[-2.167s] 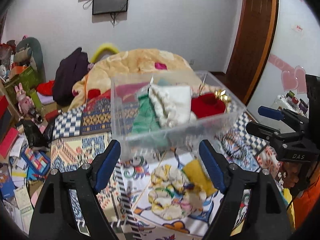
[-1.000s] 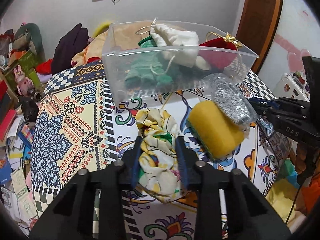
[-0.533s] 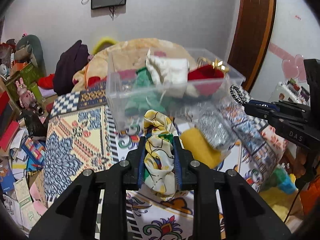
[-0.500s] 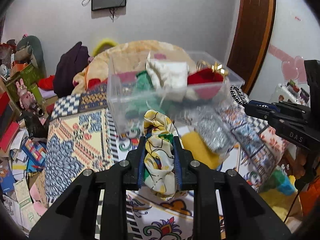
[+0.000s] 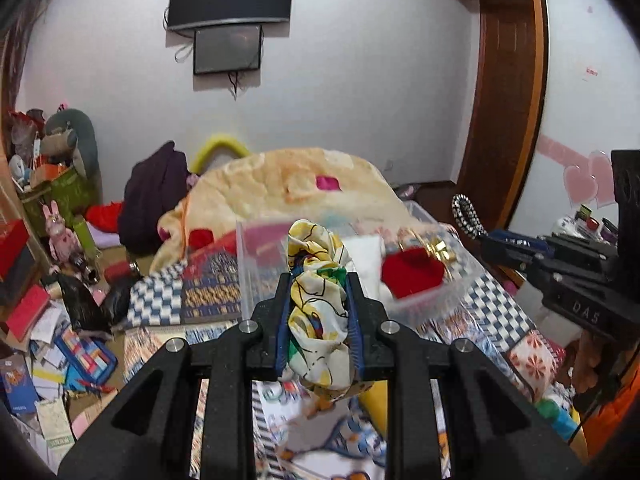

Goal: Organize soft objects
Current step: 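Grasp the floral cloth scrunchie with the left tool while the right tool grasps the beaded bracelet, then lower the scrunchie and bracelet into the clear box and open both tools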

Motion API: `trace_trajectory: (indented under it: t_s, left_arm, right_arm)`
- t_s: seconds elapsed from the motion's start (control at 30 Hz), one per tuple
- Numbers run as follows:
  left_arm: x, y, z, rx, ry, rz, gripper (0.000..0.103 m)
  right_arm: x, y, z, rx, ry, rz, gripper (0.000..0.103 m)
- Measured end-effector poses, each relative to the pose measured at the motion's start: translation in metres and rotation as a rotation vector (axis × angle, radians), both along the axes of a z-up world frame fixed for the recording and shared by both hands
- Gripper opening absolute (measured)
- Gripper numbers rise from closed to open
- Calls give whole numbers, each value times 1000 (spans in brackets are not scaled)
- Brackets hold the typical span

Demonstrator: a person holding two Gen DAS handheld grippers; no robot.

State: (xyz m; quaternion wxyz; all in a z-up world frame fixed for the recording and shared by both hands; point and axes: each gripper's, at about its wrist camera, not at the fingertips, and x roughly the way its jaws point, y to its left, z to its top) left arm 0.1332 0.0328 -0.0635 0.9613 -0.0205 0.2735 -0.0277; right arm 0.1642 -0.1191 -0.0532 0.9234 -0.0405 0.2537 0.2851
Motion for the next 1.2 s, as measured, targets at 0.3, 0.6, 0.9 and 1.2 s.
trace_trajectory:
  t_s: [0.3,0.6,0.9,1.2]
  left_arm:
    - [35,17,2,-38,1,48,24]
    - [68,11,-27,-27,78,48,24]
    - [88,4,-52,18,149,45,24]
    - [79,7,-54,7,162,42,51]
  right_arm:
    - [20,24,-5,-4,7,4,15]
    - [49,35,-25,-52,75,-22,15]
    - [57,38,-41,-95,129,-31,16]
    - [52,41,-42,-125,133,-20,38]
